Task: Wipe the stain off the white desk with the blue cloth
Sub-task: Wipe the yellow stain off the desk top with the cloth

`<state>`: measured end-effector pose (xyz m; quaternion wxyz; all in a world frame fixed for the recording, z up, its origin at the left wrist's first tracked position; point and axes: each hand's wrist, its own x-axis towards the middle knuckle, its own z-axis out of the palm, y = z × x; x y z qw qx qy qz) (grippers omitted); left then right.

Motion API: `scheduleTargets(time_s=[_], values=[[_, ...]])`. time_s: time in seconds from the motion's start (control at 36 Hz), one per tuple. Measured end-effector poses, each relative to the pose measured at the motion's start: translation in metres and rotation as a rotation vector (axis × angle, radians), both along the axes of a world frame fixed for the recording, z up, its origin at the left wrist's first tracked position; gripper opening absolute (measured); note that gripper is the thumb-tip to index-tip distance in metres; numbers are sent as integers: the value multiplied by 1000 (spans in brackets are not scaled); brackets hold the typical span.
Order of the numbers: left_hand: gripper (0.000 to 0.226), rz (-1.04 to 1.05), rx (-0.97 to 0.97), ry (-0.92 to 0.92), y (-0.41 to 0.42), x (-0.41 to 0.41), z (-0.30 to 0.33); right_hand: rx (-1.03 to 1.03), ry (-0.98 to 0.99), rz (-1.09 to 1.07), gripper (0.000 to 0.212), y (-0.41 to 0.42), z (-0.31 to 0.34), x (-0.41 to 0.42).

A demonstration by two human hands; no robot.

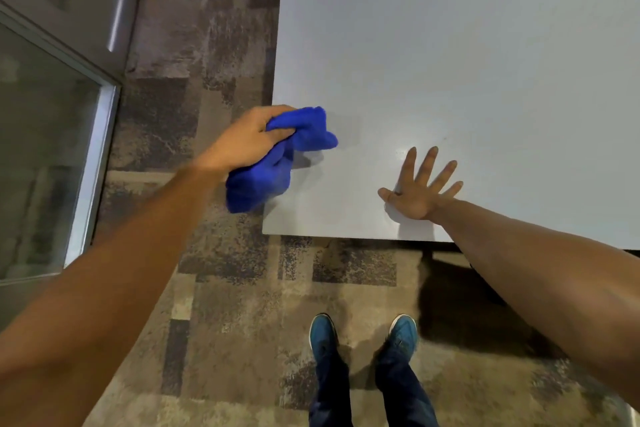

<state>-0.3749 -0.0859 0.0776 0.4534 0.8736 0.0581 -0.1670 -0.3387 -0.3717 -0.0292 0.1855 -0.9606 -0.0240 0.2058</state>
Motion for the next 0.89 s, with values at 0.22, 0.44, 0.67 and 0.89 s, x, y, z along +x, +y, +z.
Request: scheduleTargets(time_s=[0.22,0.44,0.67,0.89], values=[[38,211,-9,-52,-63,58,-76,-49,186,-41,92,-5,-14,-1],[48,-79,201,-145,-82,26,-118,-109,177,-108,72,-1,-1,-3],[48,-390,286,-318,-75,-36,-122,-99,455,191,138,-16,11,7],[55,-576,271,-324,-82,-87,-120,-115,409,216,96,-17,2,10]])
